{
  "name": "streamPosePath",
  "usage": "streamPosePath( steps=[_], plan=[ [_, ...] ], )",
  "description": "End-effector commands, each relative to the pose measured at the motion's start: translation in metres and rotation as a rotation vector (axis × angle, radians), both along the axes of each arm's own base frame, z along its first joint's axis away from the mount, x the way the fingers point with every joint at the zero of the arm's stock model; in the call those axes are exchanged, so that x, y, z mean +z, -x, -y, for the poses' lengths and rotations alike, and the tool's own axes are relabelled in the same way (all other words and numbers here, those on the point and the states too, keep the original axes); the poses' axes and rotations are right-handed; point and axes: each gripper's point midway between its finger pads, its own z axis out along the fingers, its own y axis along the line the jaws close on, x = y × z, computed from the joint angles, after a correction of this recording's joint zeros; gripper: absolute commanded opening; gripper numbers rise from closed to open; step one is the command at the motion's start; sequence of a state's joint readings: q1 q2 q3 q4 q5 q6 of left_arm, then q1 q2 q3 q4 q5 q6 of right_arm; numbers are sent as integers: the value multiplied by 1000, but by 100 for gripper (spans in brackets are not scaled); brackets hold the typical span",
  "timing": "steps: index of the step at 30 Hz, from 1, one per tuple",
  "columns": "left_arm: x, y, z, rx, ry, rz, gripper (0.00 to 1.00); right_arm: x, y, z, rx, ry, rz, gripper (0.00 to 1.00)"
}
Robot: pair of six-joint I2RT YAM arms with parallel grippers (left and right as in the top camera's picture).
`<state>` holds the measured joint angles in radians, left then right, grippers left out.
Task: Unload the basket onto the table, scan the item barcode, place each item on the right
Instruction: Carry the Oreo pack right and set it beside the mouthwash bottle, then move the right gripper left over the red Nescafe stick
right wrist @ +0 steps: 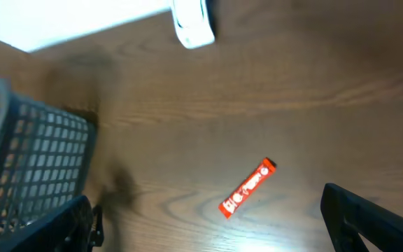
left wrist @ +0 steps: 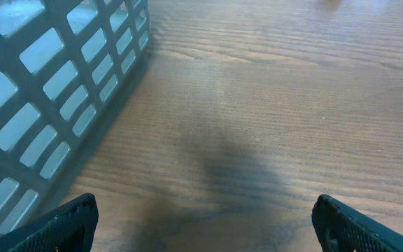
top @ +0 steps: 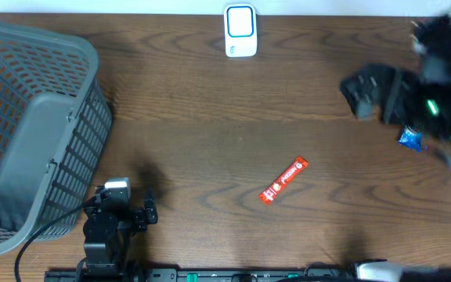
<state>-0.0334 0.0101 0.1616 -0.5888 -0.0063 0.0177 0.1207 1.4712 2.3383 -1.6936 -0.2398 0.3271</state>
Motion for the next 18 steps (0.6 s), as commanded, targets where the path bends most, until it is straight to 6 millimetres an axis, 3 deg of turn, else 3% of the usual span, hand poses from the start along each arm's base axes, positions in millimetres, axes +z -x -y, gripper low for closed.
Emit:
streamPosePath(
  steps=[1,4,9,14,18],
  plan=[
    [-5,2,-3,23,7,-14,98,-16,17,7,-26,65,-34,99],
    [-5,2,-3,23,7,-14,98,-35,34,24,-104,129,-78,99],
    [-2,0,-3,19,-1,-1,98,-85,48,46,-251,184,-199,99],
    [24,-14,1,0,11,121,98,-132,51,49,-298,184,-244,99],
    [67,-28,3,-14,14,311,98,-167,46,46,-295,159,-177,99]
  ],
)
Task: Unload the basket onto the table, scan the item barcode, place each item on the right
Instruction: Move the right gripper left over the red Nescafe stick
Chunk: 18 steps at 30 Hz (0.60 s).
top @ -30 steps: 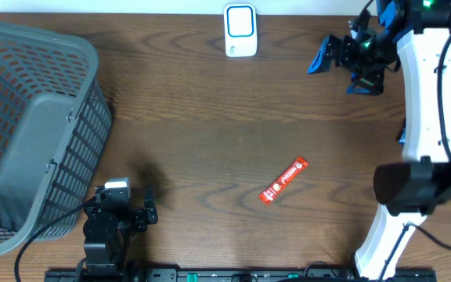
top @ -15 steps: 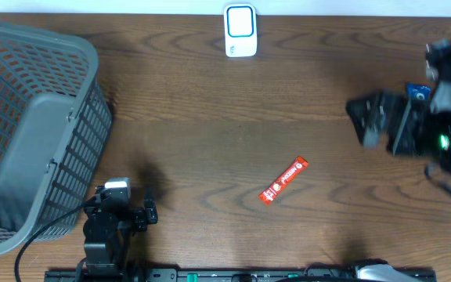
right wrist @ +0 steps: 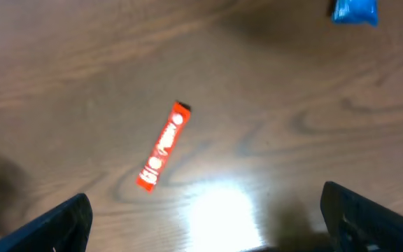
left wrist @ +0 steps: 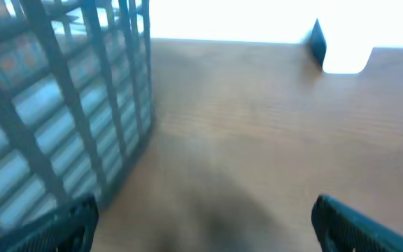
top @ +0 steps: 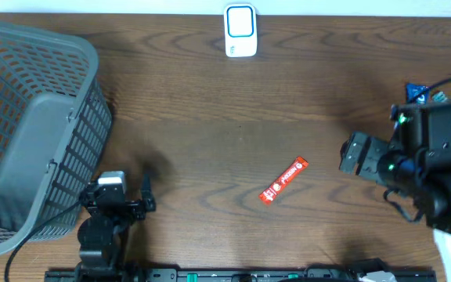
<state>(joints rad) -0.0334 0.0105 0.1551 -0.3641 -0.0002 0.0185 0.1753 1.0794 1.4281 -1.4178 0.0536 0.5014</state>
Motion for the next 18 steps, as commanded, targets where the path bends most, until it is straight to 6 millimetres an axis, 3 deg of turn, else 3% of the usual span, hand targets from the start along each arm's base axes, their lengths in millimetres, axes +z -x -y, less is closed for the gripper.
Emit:
streamPosePath(
  steps=[1,4,9,14,18],
  plan=[
    [27,-8,2,-15,-6,128,98,-19,4,2,-30,-4,70,99],
    [35,-13,2,-21,-36,190,98,-42,1,1,-29,-9,89,99],
    [17,-16,12,-84,-50,162,98,-88,-8,-4,-38,-27,55,99],
    [5,-16,30,-197,-74,151,98,-126,-10,-6,-203,-102,-15,99],
    [4,-17,31,-204,-74,160,98,-139,-7,-10,-366,-175,-80,99]
  ],
)
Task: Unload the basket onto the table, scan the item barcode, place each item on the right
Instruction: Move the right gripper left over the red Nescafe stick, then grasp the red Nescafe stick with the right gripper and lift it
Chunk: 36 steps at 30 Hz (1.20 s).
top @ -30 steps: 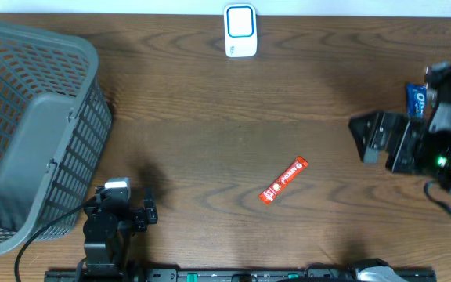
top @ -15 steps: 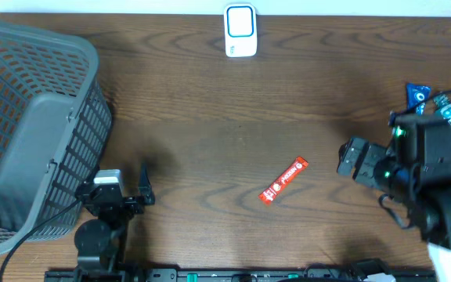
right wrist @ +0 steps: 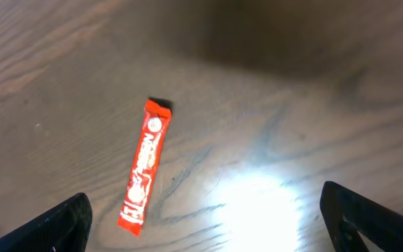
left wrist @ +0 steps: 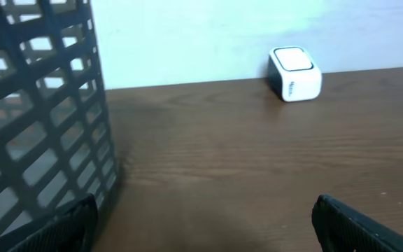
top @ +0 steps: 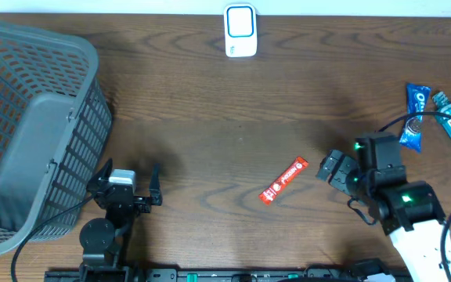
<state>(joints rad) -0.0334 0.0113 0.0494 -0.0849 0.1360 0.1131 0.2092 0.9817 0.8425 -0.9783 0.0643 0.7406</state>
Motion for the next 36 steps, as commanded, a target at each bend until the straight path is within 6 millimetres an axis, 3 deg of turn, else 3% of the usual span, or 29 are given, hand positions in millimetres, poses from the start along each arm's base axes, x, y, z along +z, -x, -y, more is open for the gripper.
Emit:
streamPosePath(
  steps=[1,10,11,15,19,24,31,36],
  plan=[
    [-12,0,8,-52,-21,-14,98,-9,0,-5,-209,-101,-45,99],
    [-13,0,10,-62,-19,-15,98,-23,-10,-34,-182,-219,-117,99],
    [-13,0,10,-62,-19,-16,98,-25,-11,-37,-184,-231,-125,92],
    [-14,0,10,-62,-19,-21,98,-41,-7,-50,-290,-296,-223,89],
    [-14,0,10,-61,-19,-21,98,-60,-10,-72,-304,-331,-311,77],
    [-14,0,10,-61,-19,-21,98,-72,-22,-94,-290,-350,-390,74],
    [-14,0,10,-61,-19,-21,98,-76,-47,-109,-297,-328,-436,67],
    [-14,0,10,-62,-19,-21,98,-98,-46,-113,-330,-302,-525,63]
  ],
)
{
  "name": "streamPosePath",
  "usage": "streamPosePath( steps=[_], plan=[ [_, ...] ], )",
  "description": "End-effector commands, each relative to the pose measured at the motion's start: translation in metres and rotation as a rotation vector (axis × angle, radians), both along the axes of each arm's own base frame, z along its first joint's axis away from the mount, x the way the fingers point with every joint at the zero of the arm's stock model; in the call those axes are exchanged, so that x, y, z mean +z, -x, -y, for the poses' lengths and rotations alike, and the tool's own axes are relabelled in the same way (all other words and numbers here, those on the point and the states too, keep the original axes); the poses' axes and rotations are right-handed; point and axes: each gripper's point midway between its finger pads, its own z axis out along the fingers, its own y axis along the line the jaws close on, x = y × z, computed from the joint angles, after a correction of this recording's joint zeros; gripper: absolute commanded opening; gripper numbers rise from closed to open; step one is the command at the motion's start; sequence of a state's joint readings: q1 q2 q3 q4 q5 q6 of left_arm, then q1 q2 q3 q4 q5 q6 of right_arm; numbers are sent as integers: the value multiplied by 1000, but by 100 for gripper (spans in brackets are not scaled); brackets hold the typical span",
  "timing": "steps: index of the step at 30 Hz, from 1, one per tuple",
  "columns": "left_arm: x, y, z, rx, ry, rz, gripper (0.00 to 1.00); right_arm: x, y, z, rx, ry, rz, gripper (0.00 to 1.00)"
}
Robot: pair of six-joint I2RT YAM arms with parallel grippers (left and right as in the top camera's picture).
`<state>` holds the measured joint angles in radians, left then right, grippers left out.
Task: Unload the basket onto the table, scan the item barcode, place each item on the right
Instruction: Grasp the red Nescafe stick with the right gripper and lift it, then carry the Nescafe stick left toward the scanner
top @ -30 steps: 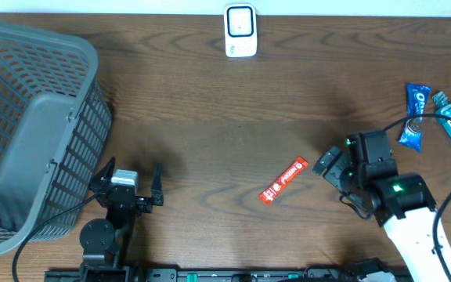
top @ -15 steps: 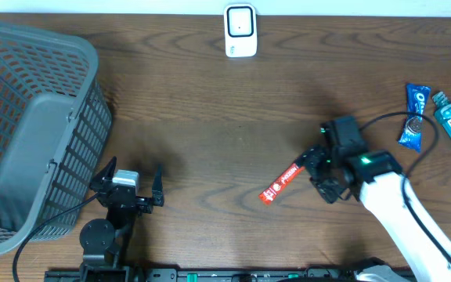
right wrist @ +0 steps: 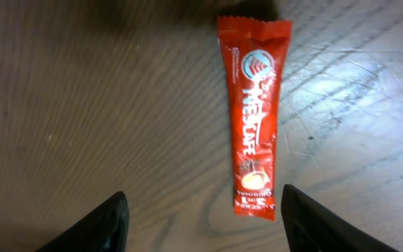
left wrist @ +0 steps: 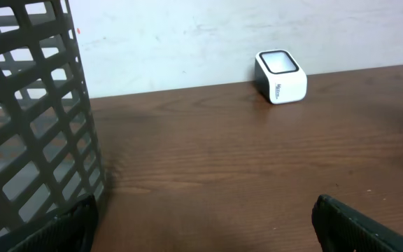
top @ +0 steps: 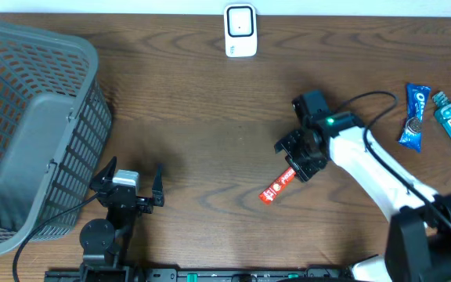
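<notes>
A red Nescafe sachet (top: 270,191) lies flat on the wooden table, right of centre. In the right wrist view the sachet (right wrist: 254,115) runs lengthwise, its near end just inside the right finger. My right gripper (top: 299,160) hovers open over the sachet's upper end, and in its own view the right gripper (right wrist: 203,213) holds nothing. The white scanner (top: 240,30) stands at the table's far edge, and the left wrist view also shows the scanner (left wrist: 280,75). My left gripper (top: 130,173) is open at the front left, and the left gripper (left wrist: 203,227) is empty.
A grey mesh basket (top: 30,133) fills the left side, and the basket's wall (left wrist: 26,112) stands close to my left gripper. A blue snack packet (top: 412,117) and a blue bottle lie at the right edge.
My right gripper was to the right of the sachet and is now over its upper end, much closer to it. The sachet lies where it did. The left arm has barely moved.
My right arm was first at the far right edge by the blue packet, then lower right of the sachet, then just beside it, now above it. The left wrist view went from the tabletop to the scanner and back wall. The sachet has stayed put.
</notes>
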<state>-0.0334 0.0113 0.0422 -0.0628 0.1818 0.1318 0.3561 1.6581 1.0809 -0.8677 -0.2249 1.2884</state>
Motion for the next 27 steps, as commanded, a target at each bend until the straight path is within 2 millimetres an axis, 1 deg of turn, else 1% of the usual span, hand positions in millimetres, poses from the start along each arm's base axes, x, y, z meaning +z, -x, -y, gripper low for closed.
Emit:
streamPosePath(
  steps=[1,4,5,7,10,12,15,18,19,20,23,26,27],
  plan=[
    [-16,0,2,-13,-8,-38,98,-17,5,-6,-14,3,-76,63],
    [-16,0,2,-14,-8,-38,98,-34,11,-7,-12,12,-140,61],
    [-16,0,2,-13,-8,-38,98,-39,13,-7,-12,11,-162,58],
    [-16,0,2,-13,-8,-38,98,-47,16,-8,-12,12,-192,54],
    [-16,0,2,-14,-8,-38,98,-57,18,-5,-14,34,-216,54],
    [-16,0,2,-14,-8,-38,98,-62,19,-2,-15,54,-225,50],
    [-16,0,2,-13,-8,-38,98,-69,20,5,-14,97,-236,36],
    [-16,0,2,-14,-8,-38,98,-74,22,7,-9,120,-244,13],
    [-16,0,2,-13,-8,-38,98,-75,21,8,-4,132,-237,7],
    [-16,0,2,-14,-8,-38,98,-76,19,9,-1,146,-221,2],
    [-16,0,2,-13,-8,-38,98,-75,1,1,54,117,-129,2],
    [-16,0,2,-13,-8,-38,98,-63,-18,-16,106,26,-32,2],
    [-16,0,2,-13,-8,-38,98,-57,-23,-20,116,4,1,2]
  ],
)
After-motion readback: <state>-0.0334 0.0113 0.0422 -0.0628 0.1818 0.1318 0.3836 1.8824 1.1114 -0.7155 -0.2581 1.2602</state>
